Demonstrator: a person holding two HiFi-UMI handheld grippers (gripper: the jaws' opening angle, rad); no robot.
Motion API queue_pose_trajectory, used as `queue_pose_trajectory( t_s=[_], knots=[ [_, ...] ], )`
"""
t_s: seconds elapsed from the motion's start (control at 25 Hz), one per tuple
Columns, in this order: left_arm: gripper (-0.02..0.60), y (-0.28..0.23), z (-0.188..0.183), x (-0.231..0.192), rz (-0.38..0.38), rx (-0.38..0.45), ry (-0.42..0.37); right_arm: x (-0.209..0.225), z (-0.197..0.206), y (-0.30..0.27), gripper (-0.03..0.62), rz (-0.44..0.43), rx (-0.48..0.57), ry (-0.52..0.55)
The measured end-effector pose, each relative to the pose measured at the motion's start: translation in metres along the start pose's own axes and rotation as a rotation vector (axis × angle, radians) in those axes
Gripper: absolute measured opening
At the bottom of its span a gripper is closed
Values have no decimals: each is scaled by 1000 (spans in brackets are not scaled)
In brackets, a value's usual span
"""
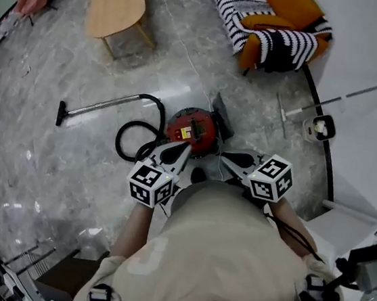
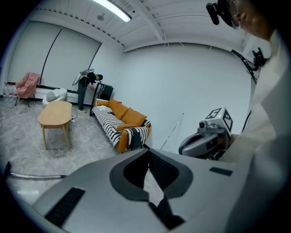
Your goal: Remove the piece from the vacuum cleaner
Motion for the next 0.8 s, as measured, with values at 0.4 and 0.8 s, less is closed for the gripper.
queue_pose_trajectory(
  t_s=[0.4,0.8],
  knots=[
    [3,-30,5,-11,-151,-72,87,55,-4,-20,3,-80,-123,-40],
    [3,-100,-6,-47,-309,-161,82,150,2,-45,3,-114,-212,-72]
  ],
)
Point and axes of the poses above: the fingertips, and each gripper's own axes: y backward along the fingers, x to its right, z out of its underside, the point moved 4 cm from there along y, backward along the fingers, and after that the axes turned 13 degrees about z, right-handed, at the moved point
